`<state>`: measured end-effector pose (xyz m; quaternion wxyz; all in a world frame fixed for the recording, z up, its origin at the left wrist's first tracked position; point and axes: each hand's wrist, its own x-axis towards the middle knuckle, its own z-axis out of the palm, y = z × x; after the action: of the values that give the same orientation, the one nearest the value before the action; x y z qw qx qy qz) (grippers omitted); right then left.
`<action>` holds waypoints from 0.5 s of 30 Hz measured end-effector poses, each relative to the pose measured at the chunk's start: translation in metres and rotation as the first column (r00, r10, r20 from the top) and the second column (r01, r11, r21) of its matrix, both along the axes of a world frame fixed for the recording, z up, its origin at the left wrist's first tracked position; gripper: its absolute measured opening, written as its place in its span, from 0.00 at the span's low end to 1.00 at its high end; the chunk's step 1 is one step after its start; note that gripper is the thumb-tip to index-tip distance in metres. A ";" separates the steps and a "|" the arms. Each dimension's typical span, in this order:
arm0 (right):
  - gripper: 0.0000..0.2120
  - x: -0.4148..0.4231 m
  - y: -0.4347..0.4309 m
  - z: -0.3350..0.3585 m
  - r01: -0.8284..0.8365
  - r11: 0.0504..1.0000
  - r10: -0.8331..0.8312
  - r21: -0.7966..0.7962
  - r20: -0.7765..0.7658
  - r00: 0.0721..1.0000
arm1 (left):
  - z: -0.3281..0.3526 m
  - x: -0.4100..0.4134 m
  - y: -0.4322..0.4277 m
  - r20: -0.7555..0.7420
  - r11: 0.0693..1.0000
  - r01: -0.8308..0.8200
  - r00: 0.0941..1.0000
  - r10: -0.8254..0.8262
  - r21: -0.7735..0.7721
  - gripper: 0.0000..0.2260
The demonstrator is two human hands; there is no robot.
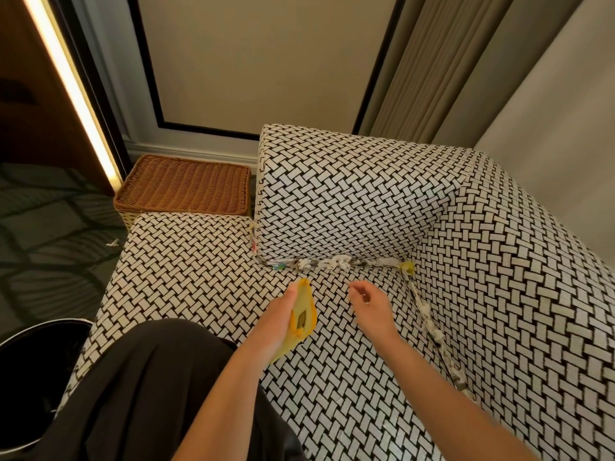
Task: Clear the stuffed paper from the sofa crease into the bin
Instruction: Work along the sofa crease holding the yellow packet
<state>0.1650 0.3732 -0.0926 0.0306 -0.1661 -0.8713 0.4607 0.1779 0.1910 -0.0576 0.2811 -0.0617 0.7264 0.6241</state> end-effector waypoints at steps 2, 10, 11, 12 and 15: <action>0.14 -0.009 0.018 -0.019 0.059 0.990 -0.071 0.128 0.089 0.993 | 0.000 -0.001 -0.001 0.002 1.000 0.012 1.000 -0.012 0.001 0.23; 0.23 -0.058 0.032 -0.031 0.102 0.858 -0.199 0.504 0.143 0.969 | -0.006 -0.004 -0.003 0.004 0.996 0.031 0.999 -0.032 0.085 0.28; 0.23 -0.064 0.031 -0.031 0.113 0.847 -0.223 0.520 0.155 0.962 | -0.007 -0.005 -0.003 0.005 0.995 0.028 1.000 -0.028 0.100 0.28; 0.23 -0.068 0.030 -0.031 0.118 0.836 -0.246 0.535 0.173 0.954 | -0.006 -0.005 -0.003 0.007 0.993 0.028 1.000 -0.029 0.115 0.28; 0.24 -0.081 0.030 -0.030 0.114 0.823 -0.286 0.556 0.233 0.930 | -0.007 -0.007 -0.003 0.013 0.990 0.032 0.999 -0.034 0.134 0.29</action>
<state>0.0844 0.4037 -0.1224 -0.0111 -0.3117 -0.9360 0.1631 0.1706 0.1877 -0.0649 0.3004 -0.0353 0.6816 0.6663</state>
